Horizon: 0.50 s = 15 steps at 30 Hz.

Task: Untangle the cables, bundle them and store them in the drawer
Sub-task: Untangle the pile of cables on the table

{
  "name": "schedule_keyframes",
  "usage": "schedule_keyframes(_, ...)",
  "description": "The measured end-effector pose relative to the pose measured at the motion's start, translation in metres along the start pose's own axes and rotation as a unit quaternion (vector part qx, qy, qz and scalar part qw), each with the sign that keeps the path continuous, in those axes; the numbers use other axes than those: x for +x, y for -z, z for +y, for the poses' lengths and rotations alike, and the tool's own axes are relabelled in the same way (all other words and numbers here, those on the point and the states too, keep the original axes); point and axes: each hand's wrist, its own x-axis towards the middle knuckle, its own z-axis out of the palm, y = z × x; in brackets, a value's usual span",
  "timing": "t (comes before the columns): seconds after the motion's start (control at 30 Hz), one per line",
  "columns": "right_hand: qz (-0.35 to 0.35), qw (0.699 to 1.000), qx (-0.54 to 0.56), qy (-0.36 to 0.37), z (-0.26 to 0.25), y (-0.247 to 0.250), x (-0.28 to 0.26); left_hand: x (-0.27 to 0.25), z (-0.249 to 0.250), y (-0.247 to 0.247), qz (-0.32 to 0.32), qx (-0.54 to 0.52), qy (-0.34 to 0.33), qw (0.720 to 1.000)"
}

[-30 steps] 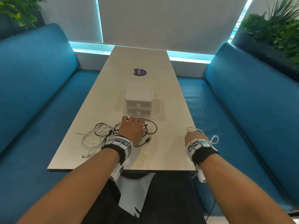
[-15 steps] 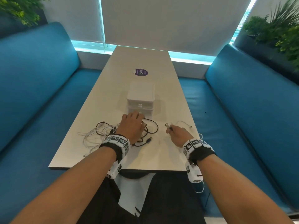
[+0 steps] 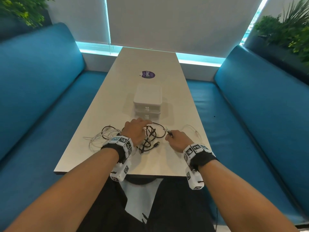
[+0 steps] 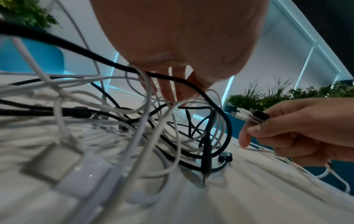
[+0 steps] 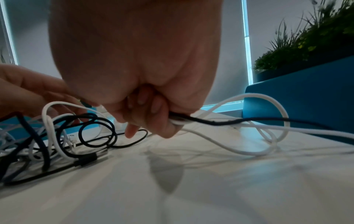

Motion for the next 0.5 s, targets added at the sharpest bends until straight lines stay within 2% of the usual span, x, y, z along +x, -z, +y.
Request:
schedule_keyframes(0.17,0.043,0.998,0.036,0.034,-0.011,-0.003,0.003,-0.002,0.000,-0.002,0.006,0.038,-0.032,0.999)
schedule_keyframes(0.4,0.067,0.991,0.065,0.093,-0.024,-0.006,0.006,0.002,0.004,-0.002,0.022,0.079,-0.064,0.995)
schedule_keyframes(0.5,0.057,0.992,0.045,0.108,-0.025,-0.007,0.007,0.004,0.007,-0.002,0.025,0.086,-0.074,0.993)
